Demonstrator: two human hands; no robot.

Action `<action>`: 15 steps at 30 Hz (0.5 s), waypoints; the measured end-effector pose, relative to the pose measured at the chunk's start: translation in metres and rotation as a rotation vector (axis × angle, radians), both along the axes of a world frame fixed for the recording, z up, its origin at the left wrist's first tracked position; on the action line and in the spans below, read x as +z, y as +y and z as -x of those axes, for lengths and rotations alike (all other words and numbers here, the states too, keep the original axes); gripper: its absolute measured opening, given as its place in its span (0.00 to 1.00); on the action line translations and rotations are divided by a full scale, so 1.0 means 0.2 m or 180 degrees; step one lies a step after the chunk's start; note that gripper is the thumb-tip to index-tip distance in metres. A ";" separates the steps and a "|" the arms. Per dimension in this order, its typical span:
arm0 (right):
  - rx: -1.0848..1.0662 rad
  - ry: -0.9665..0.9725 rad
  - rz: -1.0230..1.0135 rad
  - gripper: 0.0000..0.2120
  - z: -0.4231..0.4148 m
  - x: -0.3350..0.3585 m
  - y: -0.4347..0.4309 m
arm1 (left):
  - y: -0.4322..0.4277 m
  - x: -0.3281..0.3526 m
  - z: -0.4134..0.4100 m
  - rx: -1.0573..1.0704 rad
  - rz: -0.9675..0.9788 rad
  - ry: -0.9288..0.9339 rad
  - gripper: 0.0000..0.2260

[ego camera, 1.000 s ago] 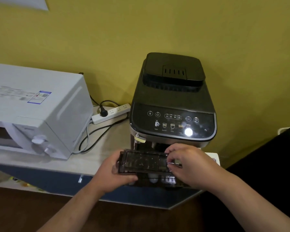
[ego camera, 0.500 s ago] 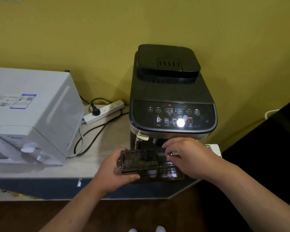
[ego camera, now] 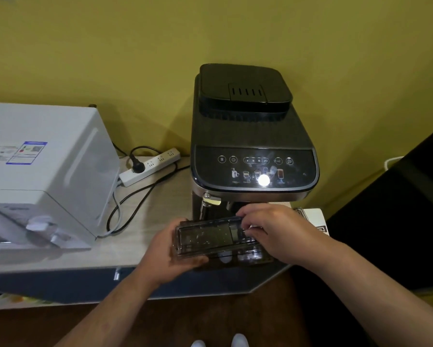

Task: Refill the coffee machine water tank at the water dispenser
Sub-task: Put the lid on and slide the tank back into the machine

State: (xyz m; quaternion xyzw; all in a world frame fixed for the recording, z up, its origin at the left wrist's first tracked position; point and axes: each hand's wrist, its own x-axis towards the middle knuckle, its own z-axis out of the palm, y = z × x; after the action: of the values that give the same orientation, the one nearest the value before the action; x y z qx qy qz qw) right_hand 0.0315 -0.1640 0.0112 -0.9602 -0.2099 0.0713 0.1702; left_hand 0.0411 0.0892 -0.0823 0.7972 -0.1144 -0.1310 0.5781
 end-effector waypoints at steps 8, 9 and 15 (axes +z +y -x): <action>-0.0203 -0.0241 0.0105 0.07 0.01 -0.07 -0.02 | 0.00 -0.02 -0.01 0.0037 -0.0170 -0.0121 0.30; -0.0227 -0.0297 0.0135 0.07 0.01 -0.08 -0.02 | 0.01 -0.02 -0.01 0.0041 -0.0194 -0.0142 0.30; -0.0097 -0.0506 0.0248 0.05 0.02 -0.10 -0.04 | 0.00 -0.03 0.00 0.0029 -0.0247 -0.0173 0.28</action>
State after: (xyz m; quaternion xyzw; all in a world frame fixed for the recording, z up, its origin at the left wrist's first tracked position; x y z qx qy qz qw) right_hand 0.0273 -0.1718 -0.0096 -0.9717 -0.2052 0.0004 0.1166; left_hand 0.0410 0.0901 -0.0880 0.8228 -0.1213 -0.1109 0.5440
